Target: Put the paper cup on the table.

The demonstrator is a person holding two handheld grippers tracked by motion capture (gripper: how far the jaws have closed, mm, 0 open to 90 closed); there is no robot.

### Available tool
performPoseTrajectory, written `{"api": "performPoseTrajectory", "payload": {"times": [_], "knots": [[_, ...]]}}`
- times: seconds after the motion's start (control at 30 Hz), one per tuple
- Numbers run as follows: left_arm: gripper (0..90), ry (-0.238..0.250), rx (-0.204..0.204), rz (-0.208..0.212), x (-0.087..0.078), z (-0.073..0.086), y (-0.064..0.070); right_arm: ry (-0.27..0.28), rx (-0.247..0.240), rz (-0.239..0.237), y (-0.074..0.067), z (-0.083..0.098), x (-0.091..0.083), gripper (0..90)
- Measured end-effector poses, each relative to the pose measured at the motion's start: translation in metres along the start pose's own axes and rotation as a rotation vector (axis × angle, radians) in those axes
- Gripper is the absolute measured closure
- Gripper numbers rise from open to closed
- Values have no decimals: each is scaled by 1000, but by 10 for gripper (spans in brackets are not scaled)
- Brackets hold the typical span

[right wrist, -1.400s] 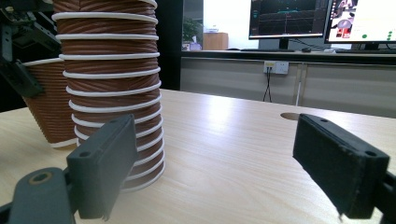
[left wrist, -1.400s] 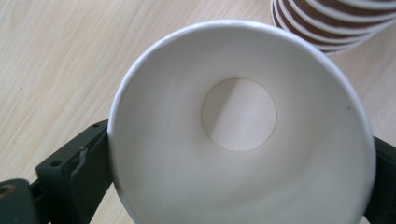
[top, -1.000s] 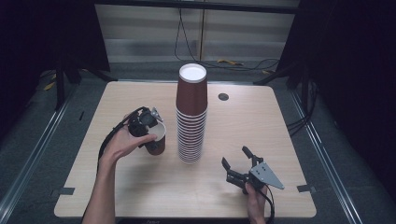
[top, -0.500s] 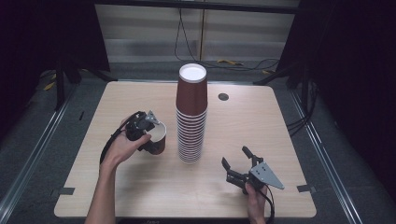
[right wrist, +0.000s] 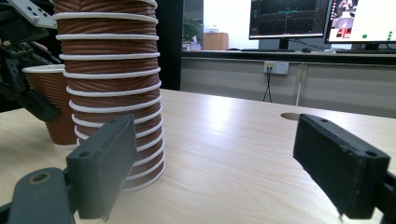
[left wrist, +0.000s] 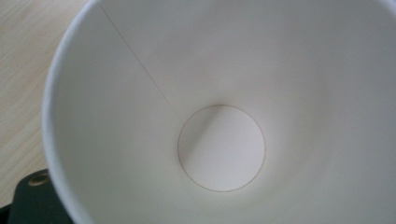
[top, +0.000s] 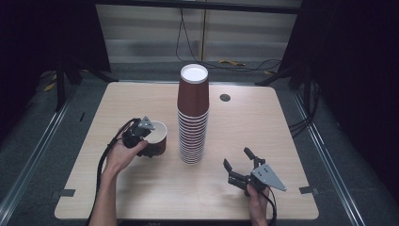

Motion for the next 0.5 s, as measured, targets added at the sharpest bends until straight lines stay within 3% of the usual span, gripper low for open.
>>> {"api": "performPoseTrajectory", "payload": {"times": [0.07, 0.3, 0.33, 0.5], "knots": [[138, 19, -21, -4, 1, 3, 0, 0, 0, 0, 0, 0, 0, 132], [156, 14, -11, -12, 6, 18, -1, 0, 1, 0, 0, 0, 0, 132], [156, 11, -20, 1, 6, 20, 0, 0, 0, 0, 0, 0, 0, 131], [157, 47, -48, -13, 5, 29, 1, 0, 1, 0, 0, 0, 0, 131]]}}
Point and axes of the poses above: each handheld gripper's, and its own axes: x roughly forward along the jaws, z roughly out of its underside, y roughly to its right, the point moved 1 cm from there along x, roughly forward along the jaws, and after that the axes turned 8 degrees about y, right-handed, at the moved point
